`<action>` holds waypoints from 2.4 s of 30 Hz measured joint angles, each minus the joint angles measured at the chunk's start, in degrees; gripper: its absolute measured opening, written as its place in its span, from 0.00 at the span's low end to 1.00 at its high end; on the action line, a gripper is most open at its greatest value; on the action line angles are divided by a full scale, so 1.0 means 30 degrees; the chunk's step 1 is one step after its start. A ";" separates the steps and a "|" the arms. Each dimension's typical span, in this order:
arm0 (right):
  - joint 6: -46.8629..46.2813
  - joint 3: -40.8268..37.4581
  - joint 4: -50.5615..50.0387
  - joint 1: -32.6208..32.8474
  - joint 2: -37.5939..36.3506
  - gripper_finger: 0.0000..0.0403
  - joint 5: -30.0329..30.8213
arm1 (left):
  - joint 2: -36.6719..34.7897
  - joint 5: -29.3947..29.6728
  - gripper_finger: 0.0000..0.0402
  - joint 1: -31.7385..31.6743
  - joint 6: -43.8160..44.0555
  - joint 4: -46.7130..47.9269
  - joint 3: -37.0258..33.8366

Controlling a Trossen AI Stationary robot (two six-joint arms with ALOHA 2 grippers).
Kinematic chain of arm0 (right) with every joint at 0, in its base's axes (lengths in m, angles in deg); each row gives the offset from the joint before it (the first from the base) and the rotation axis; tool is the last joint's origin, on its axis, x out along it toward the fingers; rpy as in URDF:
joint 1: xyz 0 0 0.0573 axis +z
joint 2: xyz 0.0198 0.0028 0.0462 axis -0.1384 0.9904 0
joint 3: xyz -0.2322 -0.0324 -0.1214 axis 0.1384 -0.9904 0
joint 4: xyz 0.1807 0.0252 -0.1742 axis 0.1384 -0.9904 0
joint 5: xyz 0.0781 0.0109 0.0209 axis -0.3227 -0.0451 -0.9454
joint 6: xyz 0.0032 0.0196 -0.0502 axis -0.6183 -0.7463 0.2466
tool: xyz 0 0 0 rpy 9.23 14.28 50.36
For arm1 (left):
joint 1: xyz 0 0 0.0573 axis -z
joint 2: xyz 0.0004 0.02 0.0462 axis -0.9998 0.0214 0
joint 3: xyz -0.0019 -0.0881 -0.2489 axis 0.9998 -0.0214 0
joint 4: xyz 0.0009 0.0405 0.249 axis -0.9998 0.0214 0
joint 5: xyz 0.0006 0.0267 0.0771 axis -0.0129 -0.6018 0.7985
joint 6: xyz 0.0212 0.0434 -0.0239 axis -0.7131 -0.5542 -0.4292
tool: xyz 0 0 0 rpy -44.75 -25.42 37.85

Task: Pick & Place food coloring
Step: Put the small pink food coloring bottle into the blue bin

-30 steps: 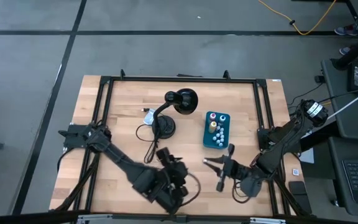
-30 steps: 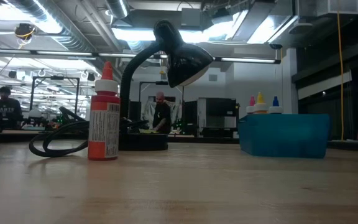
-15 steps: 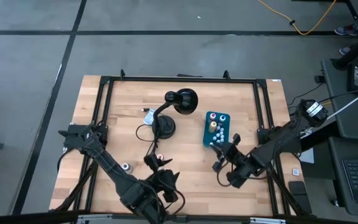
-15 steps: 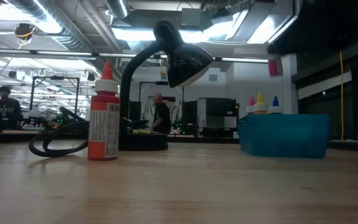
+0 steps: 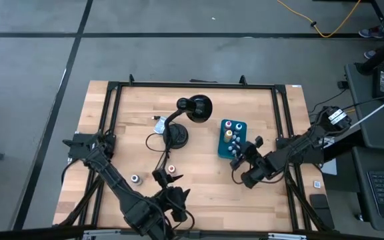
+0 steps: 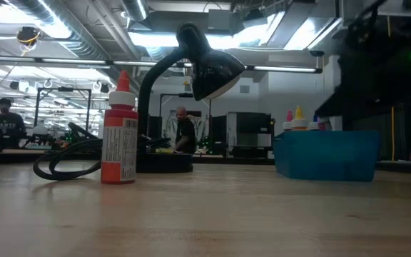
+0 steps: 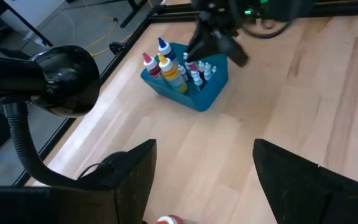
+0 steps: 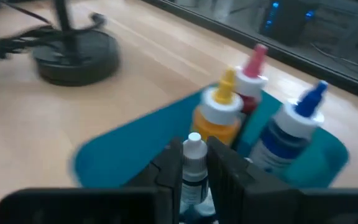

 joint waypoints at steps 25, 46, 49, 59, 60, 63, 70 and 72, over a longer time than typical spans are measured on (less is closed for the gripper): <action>-0.0468 -0.1281 0.1356 -0.1310 0.0000 0.17 -0.0204 | 0.0036 -0.0007 0.63 0.0104 0.0033 0.0003 0.0000; -0.0588 -0.1274 0.1613 -0.2146 -0.1078 0.16 -0.0387 | 0.0044 -0.0708 0.63 0.0094 -0.0113 0.0006 -0.0007; -0.0529 -0.1274 0.1619 -0.2170 -0.1078 0.17 -0.0477 | 0.0044 -0.0714 0.63 0.0094 -0.0120 0.0007 -0.0007; 0.2505 -0.1258 0.3637 -0.2192 -0.1071 0.17 -0.1377 | 0.0050 -0.0577 0.63 -0.0011 -0.0171 0.0007 -0.0007; 0.2754 -0.1252 0.3768 -0.2199 -0.1078 0.17 -0.1384 | 0.0051 -0.0580 0.63 -0.0051 -0.0171 0.0007 -0.0007; 0.3052 -0.1252 0.3708 -0.2206 -0.1071 0.17 -0.1389 | 0.0051 -0.0774 0.62 -0.0171 -0.0178 0.0007 -0.0007; 0.3102 -0.1252 0.3695 -0.2235 -0.1071 0.17 -0.1559 | 0.0051 -0.1005 0.62 -0.0176 -0.0269 0.0007 -0.0007; 0.3136 -0.1252 0.3708 -0.2300 -0.0992 0.17 -0.1689 | 0.0051 -0.1005 0.62 -0.0174 -0.0271 0.0007 -0.0007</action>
